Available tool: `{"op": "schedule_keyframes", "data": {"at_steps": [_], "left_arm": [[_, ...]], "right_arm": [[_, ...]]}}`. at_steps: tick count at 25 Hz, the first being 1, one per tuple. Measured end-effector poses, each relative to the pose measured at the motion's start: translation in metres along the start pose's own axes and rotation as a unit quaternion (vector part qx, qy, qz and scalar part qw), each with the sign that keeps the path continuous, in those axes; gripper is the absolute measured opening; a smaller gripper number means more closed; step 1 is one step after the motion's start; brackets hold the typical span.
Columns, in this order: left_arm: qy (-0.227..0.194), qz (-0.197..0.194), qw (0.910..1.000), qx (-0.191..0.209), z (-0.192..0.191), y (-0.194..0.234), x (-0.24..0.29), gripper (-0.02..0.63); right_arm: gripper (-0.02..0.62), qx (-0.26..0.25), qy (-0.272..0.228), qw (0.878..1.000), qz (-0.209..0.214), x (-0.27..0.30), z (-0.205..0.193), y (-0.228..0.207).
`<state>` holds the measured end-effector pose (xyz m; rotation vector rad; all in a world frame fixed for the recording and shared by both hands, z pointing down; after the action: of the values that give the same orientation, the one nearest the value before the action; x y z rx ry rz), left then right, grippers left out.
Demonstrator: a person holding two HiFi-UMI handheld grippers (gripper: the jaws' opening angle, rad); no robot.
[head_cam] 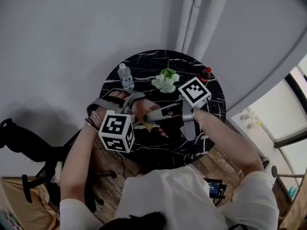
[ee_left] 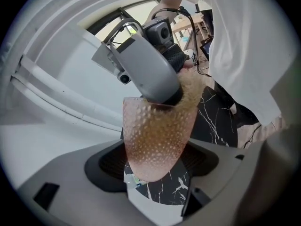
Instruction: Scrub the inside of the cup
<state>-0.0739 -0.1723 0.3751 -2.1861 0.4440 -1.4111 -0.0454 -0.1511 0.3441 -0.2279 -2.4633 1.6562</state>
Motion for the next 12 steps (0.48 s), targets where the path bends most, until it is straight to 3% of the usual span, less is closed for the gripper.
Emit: {"op": "schedule_keyframes", "data": {"at_steps": [12], "left_arm": [[-0.037,0.063,0.9964,-0.042,0.001,0.018,0.0,0.349]], "right_arm": [[0.057,0.071,-0.117,0.991,0.009,-0.007,0.019,0.003]]}}
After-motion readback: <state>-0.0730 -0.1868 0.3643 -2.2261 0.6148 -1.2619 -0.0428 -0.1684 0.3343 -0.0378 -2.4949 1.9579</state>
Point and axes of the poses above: the fingertips, and each gripper's own axes: x forward along the fingers, y to its left, z out of its top, the point moved 3 cm from there along -x, backward along the fingers, and after that the axes turned 13 degrees about -x, right-handed, at the moved point
